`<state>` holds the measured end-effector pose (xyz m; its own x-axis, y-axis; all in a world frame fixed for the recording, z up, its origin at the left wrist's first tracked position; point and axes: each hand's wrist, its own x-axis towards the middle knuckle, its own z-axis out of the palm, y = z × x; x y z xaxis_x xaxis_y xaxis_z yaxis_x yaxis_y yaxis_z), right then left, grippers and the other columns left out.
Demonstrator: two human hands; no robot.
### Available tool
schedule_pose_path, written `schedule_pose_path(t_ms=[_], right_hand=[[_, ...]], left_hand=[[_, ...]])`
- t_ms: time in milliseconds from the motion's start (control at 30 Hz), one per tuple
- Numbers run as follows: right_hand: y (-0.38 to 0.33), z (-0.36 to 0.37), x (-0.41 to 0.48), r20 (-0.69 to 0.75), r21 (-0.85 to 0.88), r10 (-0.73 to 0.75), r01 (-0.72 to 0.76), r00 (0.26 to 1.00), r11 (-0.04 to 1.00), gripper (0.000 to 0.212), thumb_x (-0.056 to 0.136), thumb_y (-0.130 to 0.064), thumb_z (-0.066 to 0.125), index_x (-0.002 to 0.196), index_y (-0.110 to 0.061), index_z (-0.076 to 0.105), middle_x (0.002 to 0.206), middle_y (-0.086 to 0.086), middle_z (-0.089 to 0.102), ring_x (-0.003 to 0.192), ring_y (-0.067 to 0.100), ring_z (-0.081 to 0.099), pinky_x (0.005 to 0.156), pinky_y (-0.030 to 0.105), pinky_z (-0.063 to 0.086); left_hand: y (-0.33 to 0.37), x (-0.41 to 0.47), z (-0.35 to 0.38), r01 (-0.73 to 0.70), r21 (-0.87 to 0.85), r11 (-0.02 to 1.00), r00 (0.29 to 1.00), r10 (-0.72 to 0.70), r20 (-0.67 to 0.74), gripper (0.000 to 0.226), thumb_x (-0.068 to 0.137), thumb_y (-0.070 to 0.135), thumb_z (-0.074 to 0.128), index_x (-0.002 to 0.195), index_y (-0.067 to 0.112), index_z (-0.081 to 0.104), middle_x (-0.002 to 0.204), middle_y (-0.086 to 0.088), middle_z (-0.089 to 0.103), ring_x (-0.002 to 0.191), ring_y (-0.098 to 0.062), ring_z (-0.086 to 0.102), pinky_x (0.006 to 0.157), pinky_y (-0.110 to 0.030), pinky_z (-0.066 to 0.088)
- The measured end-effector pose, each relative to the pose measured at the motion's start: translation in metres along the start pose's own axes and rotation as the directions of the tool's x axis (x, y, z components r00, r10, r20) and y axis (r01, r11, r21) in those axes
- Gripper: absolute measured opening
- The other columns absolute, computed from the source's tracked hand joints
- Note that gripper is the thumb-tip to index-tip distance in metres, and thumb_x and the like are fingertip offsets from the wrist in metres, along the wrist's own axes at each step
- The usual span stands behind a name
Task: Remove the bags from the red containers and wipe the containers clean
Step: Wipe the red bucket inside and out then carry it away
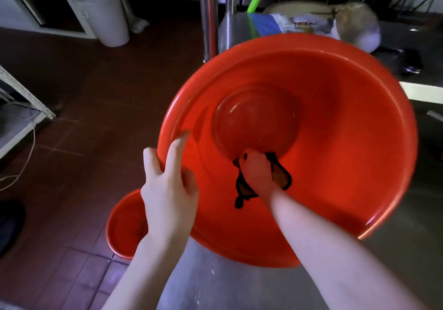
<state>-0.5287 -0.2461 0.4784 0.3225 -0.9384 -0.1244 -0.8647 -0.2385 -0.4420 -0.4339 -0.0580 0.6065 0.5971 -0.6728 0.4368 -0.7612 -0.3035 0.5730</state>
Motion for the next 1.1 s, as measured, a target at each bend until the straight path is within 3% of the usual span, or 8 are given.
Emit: schedule_pose_path(t_ms=[100, 167, 333, 400, 533, 700, 1033, 1100], right_hand=[[-0.008, 0.006, -0.001, -0.107, 0.274, 0.049, -0.018, 0.993, 0.962, 0.019, 0.097, -0.019, 0.052, 0.101, -0.006, 0.065, 0.098, 0.018, 0.070, 0.096, 0.035, 0.064, 0.078, 0.039, 0.044], [-0.007, 0.009, -0.001, -0.083, 0.318, 0.003, 0.023, 0.997, 0.948, 0.019, 0.096, -0.019, 0.055, 0.103, -0.005, 0.064, 0.099, 0.017, 0.069, 0.096, 0.034, 0.064, 0.079, 0.037, 0.044], [-0.012, 0.011, 0.004, 0.152, -0.094, -0.037, 0.051, 0.988, 0.994, 0.026, 0.090, -0.034, 0.054, 0.105, -0.014, 0.060, 0.107, 0.012, 0.067, 0.104, 0.033, 0.062, 0.084, 0.038, 0.043], [-0.014, 0.011, 0.004, 0.181, -0.128, -0.016, 0.040, 0.983, 0.991, 0.027, 0.085, -0.034, 0.055, 0.104, -0.017, 0.061, 0.109, 0.011, 0.067, 0.108, 0.033, 0.060, 0.087, 0.039, 0.043], [-0.015, 0.013, 0.018, 0.264, -0.018, 0.015, -0.011, 0.965, 1.000, 0.043, 0.083, -0.025, 0.059, 0.126, -0.023, 0.058, 0.126, 0.007, 0.062, 0.121, 0.030, 0.055, 0.098, 0.040, 0.045], [-0.013, 0.016, 0.028, 0.304, 0.220, -0.103, 0.035, 0.947, 0.975, 0.051, 0.088, -0.026, 0.063, 0.138, -0.026, 0.052, 0.138, 0.002, 0.057, 0.128, 0.023, 0.051, 0.104, 0.038, 0.043], [-0.003, -0.044, -0.048, 0.410, 0.386, -0.320, 0.156, 0.854, 0.909, 0.055, 0.067, 0.006, 0.067, 0.115, -0.021, 0.071, 0.114, -0.007, 0.070, 0.103, -0.004, 0.060, 0.085, 0.003, 0.041], [-0.004, -0.060, -0.073, 0.453, 0.390, -0.339, 0.159, 0.825, 0.907, 0.056, 0.064, 0.005, 0.069, 0.113, -0.023, 0.072, 0.113, -0.010, 0.071, 0.105, -0.001, 0.063, 0.089, 0.010, 0.046]], left_hand=[[-0.006, -0.002, 0.002, 0.009, -0.002, 1.000, 1.000, -0.009, -0.004, 0.073, 0.075, -0.006, 0.059, 0.133, 0.036, 0.045, 0.097, 0.004, 0.029, 0.050, -0.007, 0.037, 0.049, -0.009, 0.026], [-0.009, -0.003, 0.004, 0.014, 0.006, 1.000, 1.000, -0.013, -0.007, 0.073, 0.075, -0.005, 0.061, 0.132, 0.037, 0.046, 0.098, 0.003, 0.030, 0.049, -0.010, 0.037, 0.045, -0.016, 0.025], [-0.011, 0.002, 0.006, 0.031, 0.012, 0.999, 1.000, -0.031, 0.002, 0.074, 0.077, -0.003, 0.061, 0.133, 0.041, 0.043, 0.099, 0.003, 0.031, 0.046, -0.017, 0.039, 0.046, -0.019, 0.027], [-0.014, 0.006, 0.006, 0.077, -0.012, 0.997, 0.997, -0.077, -0.002, 0.075, 0.077, -0.002, 0.061, 0.133, 0.044, 0.041, 0.098, 0.005, 0.031, 0.047, -0.017, 0.041, 0.048, -0.024, 0.033], [-0.020, 0.009, 0.007, 0.104, -0.034, 0.994, 0.995, -0.104, 0.002, 0.073, 0.076, -0.003, 0.062, 0.131, 0.042, 0.042, 0.099, -0.001, 0.036, 0.050, -0.025, 0.046, 0.050, -0.032, 0.044], [-0.020, 0.006, 0.010, 0.086, -0.040, 0.995, 0.996, -0.086, 0.006, 0.073, 0.077, -0.003, 0.062, 0.130, 0.043, 0.042, 0.099, -0.002, 0.037, 0.045, -0.026, 0.043, 0.046, -0.037, 0.048], [-0.015, 0.003, 0.014, 0.101, -0.036, 0.994, 0.994, -0.102, -0.031, 0.069, 0.079, -0.001, 0.058, 0.132, 0.040, 0.043, 0.101, -0.003, 0.036, 0.045, -0.016, 0.040, 0.051, -0.027, 0.039], [-0.015, 0.002, 0.014, 0.103, -0.037, 0.994, 0.994, -0.104, -0.027, 0.069, 0.079, -0.001, 0.058, 0.133, 0.039, 0.043, 0.103, -0.003, 0.037, 0.045, -0.011, 0.039, 0.053, -0.026, 0.037]])
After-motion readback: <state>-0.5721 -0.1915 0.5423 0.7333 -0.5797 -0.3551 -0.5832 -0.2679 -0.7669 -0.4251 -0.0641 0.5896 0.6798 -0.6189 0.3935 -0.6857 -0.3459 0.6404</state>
